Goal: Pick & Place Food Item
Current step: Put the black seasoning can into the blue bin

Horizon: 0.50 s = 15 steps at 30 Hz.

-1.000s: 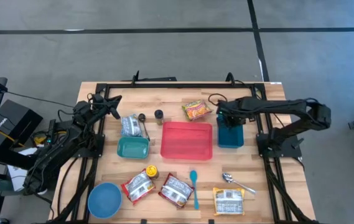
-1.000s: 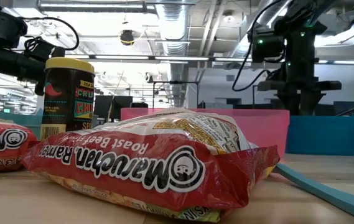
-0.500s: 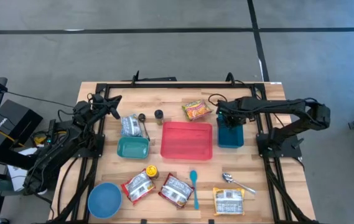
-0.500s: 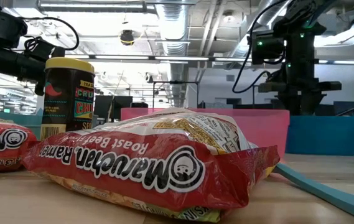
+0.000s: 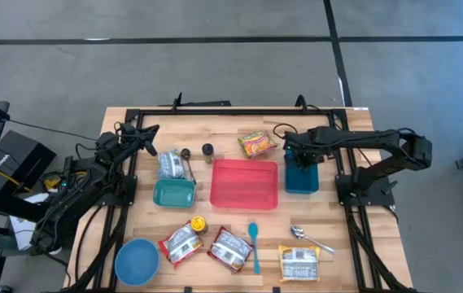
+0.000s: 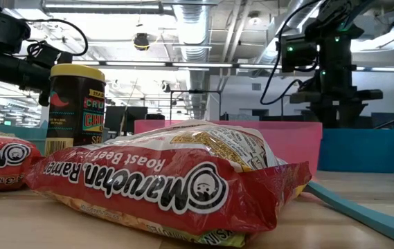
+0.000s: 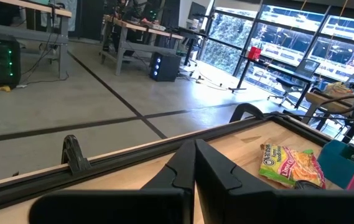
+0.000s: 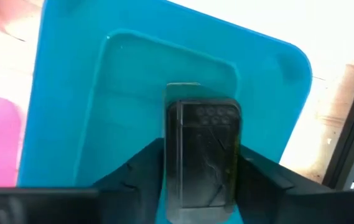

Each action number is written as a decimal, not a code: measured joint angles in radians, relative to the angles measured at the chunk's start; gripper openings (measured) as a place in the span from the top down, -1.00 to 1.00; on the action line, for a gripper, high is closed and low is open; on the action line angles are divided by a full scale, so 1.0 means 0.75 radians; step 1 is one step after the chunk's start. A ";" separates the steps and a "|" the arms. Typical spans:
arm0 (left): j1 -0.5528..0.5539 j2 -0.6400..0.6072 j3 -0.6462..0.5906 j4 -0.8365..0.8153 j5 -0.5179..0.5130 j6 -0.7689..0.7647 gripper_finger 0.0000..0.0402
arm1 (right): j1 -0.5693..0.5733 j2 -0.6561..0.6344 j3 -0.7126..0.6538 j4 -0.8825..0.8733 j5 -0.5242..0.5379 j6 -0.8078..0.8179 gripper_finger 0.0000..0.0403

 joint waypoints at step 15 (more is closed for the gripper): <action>0.000 0.000 0.000 0.000 0.000 0.000 1.00 | 0.000 0.000 0.000 -0.003 -0.005 -0.012 -0.21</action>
